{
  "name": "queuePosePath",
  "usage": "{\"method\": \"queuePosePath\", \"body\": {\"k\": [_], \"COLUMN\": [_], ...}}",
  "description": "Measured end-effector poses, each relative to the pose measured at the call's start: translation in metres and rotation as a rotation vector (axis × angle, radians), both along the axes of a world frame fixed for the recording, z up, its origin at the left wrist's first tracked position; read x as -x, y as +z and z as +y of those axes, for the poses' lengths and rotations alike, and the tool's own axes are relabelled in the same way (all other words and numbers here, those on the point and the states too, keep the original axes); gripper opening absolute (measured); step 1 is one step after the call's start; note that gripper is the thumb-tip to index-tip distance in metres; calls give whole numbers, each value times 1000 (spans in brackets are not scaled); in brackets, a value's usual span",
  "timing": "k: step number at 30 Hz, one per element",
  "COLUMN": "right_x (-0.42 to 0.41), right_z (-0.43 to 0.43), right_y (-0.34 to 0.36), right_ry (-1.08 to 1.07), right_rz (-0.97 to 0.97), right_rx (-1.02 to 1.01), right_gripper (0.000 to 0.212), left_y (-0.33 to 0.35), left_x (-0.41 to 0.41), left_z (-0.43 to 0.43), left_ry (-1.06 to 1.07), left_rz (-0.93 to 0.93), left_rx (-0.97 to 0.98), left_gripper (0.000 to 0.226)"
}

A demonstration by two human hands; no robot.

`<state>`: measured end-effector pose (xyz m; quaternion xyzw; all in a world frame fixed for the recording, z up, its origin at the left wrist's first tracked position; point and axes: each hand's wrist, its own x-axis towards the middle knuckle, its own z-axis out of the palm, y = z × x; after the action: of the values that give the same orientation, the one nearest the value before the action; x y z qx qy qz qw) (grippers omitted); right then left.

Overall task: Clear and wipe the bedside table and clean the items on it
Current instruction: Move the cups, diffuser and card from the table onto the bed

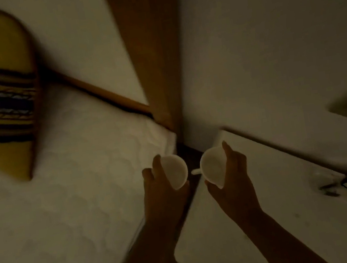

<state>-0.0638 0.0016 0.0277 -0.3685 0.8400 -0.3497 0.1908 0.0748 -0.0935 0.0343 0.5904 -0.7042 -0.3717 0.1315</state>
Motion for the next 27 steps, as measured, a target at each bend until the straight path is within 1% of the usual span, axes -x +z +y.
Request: {"method": "queuePosePath", "body": {"k": [5,7,10,15,18,23,27], "right_x": [-79,-116,-171,-276,-330,-401,-431], "right_z": [-48,-67,-91,-115,-123,-137,-147], "right_y": [6,9,9,8,8,1,-10], "right_ry": [255,327,447,647,751,843,853], "right_rz": [-21,-73,-119,-77,-41,-1,37], "right_rx": [22,23,5,-44,-59,-82,-81], "right_gripper": [102,105,110,116,117,113,112], "left_y": [-1,-5,-6,-8,-8,-13,-22], "left_x": [-88,-134,-205,-320,-371,-442,-480], "left_z": [-20,-24,-22,-3,6,21,23], "left_ry": [180,248,351,554,639,705,665], "left_rz": [-37,-77,-99,-112,-122,-135,-169], "left_rx": [48,80,64,46,39,24,29], "left_gripper": [100,100,103,104,103,105,104]}}
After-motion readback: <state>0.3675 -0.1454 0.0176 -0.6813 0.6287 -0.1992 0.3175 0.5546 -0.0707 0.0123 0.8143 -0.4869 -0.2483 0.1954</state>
